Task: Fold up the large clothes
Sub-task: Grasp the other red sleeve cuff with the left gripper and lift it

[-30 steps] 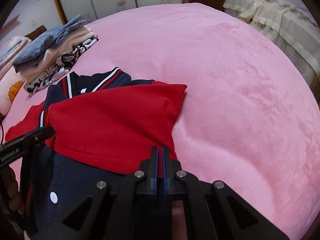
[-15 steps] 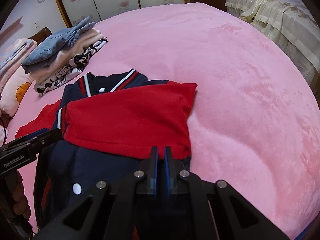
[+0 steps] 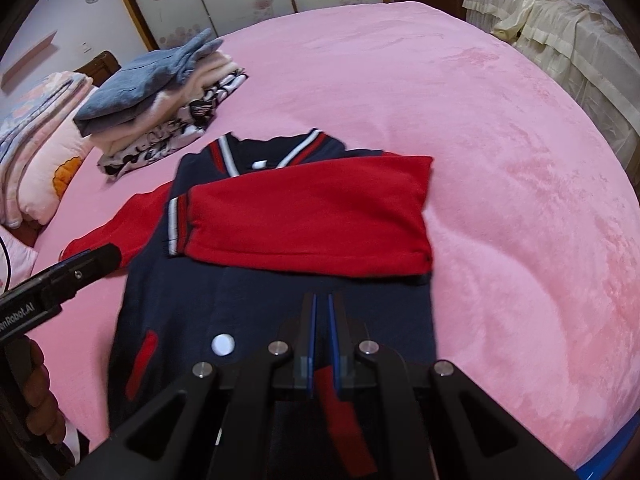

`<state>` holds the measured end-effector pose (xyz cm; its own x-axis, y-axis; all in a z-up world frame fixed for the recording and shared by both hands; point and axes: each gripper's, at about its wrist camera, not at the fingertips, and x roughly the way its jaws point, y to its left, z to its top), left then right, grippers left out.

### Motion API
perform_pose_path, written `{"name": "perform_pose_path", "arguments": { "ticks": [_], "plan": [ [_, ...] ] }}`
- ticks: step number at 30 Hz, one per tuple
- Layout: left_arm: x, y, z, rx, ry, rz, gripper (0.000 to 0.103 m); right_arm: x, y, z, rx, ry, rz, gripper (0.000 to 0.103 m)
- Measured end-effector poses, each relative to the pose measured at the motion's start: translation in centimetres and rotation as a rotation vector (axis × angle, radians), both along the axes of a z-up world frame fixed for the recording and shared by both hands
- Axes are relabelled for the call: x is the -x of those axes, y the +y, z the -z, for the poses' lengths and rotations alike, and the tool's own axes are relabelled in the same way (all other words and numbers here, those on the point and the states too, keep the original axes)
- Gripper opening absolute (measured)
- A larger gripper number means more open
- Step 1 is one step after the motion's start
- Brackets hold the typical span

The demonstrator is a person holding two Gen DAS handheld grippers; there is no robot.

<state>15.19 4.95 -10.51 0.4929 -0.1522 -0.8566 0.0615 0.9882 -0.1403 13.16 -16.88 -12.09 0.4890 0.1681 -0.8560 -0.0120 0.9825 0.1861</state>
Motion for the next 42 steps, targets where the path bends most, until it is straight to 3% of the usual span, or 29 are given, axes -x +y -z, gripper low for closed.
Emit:
{"name": "perform_pose_path", "arguments": {
  "ticks": [3,10,20,24,30,37,38,40,42],
  "plan": [
    [1.2,1.0,-0.6,-0.033,-0.016,-0.015,0.071,0.4,1.7,-0.7,-0.009,-0.004,-0.028,0.006],
    [2.8,5.9,-0.9,0.062,-0.026,-0.086,0.071,0.9,7.0,-2.6,0.019,-0.046,-0.129,0.006],
    [2.3,18.1,4.1,0.291,-0.001,-0.341,0.071,-0.7,14.6,-2.7,0.023,-0.075,-0.255,0.006],
    [2.5,22.7,7.3,0.424,0.004,-0.448,0.071,-1.6,17.6,-2.4,0.015,-0.086,-0.3,0.006],
    [2.2,26.4,11.3,0.647,-0.019,-0.54,0.07,-3.0,21.3,-1.1,-0.003,-0.074,-0.357,0.006],
    [0.6,27.9,12.1,0.722,-0.101,-0.621,0.069,-3.3,21.5,0.5,-0.012,-0.04,-0.359,0.006],
    [0.1,27.9,12.1,0.716,-0.103,-0.635,0.065,-3.3,21.1,0.8,-0.013,-0.033,-0.349,0.006],
    [-0.4,28.1,12.0,0.696,-0.102,-0.658,0.048,-3.4,20.3,1.1,-0.021,-0.02,-0.332,0.006],
    [-1.0,28.3,12.0,0.68,-0.08,-0.686,0.011,-3.4,19.1,1.4,-0.032,-0.008,-0.308,0.006]
  ]
}}
